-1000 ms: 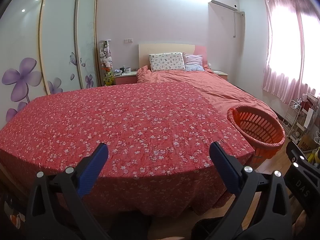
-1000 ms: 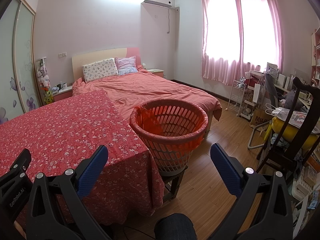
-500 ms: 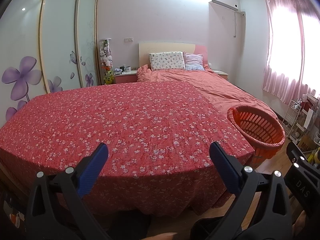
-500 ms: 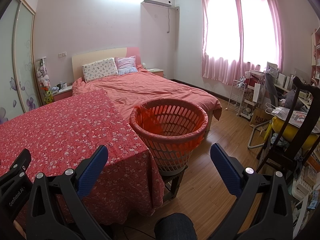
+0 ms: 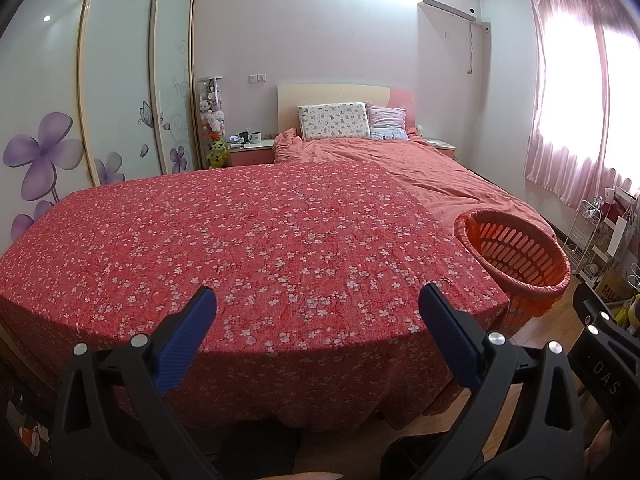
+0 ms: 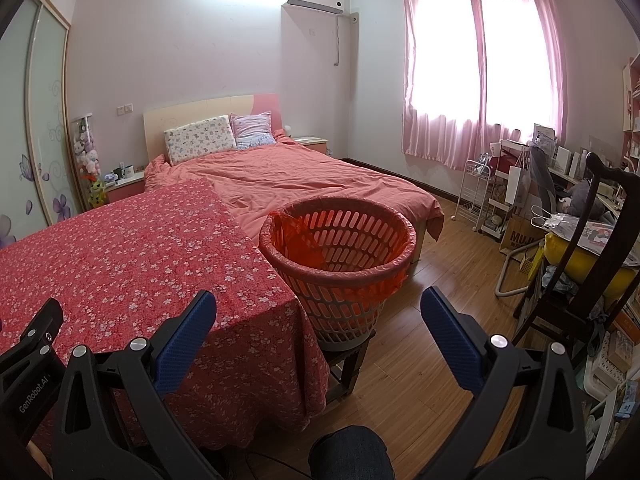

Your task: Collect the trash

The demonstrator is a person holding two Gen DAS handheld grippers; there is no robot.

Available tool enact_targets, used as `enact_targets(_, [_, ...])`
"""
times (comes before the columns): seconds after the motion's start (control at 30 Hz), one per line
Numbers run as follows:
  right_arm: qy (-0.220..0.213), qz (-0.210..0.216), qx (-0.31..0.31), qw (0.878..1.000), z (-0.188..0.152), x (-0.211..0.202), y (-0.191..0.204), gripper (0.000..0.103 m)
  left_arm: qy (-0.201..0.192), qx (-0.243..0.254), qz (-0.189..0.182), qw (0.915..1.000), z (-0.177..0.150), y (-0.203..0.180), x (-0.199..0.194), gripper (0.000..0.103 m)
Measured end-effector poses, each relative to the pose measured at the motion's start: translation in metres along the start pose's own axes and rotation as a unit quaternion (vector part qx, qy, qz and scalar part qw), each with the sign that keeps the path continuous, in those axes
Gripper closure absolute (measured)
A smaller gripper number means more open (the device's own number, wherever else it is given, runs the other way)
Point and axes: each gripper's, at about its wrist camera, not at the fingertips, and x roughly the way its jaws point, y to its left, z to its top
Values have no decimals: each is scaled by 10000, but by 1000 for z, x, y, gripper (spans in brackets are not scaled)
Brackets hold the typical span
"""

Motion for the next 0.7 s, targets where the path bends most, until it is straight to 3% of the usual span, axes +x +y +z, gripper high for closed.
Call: enact_targets(0.7, [9,1,8,10000,0,-1,1,2,39,-13,-10,10000,0,1,0,4])
